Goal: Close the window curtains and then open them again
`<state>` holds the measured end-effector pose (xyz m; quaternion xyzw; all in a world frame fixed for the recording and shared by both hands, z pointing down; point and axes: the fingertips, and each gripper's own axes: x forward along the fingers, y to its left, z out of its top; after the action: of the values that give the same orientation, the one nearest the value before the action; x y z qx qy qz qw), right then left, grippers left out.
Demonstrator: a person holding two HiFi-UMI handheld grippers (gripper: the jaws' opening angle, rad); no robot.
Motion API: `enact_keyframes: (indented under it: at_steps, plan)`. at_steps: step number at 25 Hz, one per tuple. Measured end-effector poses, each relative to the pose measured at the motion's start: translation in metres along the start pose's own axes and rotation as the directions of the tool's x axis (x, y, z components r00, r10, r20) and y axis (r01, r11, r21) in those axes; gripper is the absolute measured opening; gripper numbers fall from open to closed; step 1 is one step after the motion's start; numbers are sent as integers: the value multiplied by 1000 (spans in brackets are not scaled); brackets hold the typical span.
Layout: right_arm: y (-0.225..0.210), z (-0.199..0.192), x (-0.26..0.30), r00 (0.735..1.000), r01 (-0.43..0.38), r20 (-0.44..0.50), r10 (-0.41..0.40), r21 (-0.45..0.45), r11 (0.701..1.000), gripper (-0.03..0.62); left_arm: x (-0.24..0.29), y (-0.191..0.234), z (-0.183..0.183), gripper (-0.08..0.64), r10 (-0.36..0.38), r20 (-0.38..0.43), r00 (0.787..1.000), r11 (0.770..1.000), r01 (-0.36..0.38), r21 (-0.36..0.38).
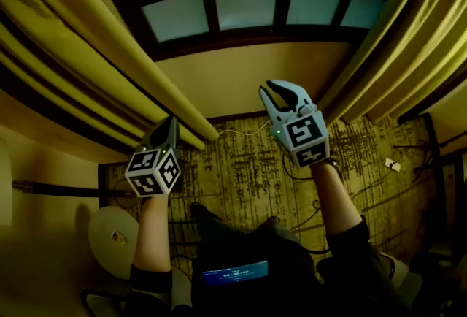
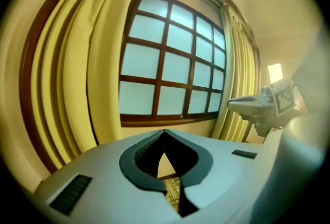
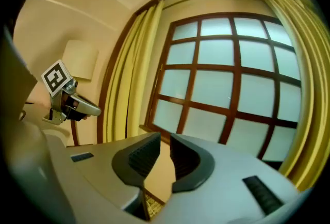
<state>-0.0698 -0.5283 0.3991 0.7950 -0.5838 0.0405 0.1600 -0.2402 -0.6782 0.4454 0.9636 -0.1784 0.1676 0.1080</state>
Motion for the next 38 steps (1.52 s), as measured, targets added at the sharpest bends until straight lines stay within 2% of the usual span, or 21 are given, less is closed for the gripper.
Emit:
enact_keyframes:
  at_steps: [2, 6, 10, 13, 17, 20, 22, 25, 29, 32, 38]
  plan:
    - [-31, -46, -35, 997, 44, -61, -41, 53, 998, 21, 13, -43, -13, 5, -27, -6, 1000, 1000, 27, 12]
    - [-82, -136, -103, 975, 147, -190, -113, 174, 974, 14, 36, -121, -38, 5, -95, -43, 995, 995, 96, 15]
    - [-113, -188, -167, 949, 238, -269, -165, 263, 935, 14, 43, -192, -49, 5, -161, -81, 984, 985, 165, 43]
    - [-129, -214, -208, 922, 320, -319, -217, 317, 893, 14, 48, -229, -48, 5, -207, -111, 972, 975, 214, 61]
    - [-139, -253, -254, 879, 427, -386, -282, 371, 824, 14, 60, -252, -49, 5, -266, -139, 954, 952, 283, 121]
    - [-145, -267, -279, 842, 506, -422, -336, 400, 765, 14, 71, -266, -53, 5, -315, -149, 937, 932, 335, 137]
    - [-139, -274, -290, 827, 533, -437, -353, 411, 739, 14, 72, -274, -60, 5, -340, -164, 926, 920, 364, 143]
    - [-131, -278, -299, 810, 555, -455, -370, 391, 734, 15, 71, -281, -72, 6, -367, -194, 910, 913, 392, 111]
    - [-119, -276, -306, 812, 555, -446, -376, 393, 733, 15, 63, -288, -84, 6, -412, -207, 888, 898, 434, 74]
    - [-117, -271, -311, 809, 562, -448, -380, 400, 724, 15, 59, -293, -83, 6, -428, -205, 880, 889, 451, 82]
    - [-110, -262, -304, 824, 546, -424, -375, 421, 724, 15, 57, -290, -78, 6, -436, -196, 879, 885, 458, 87]
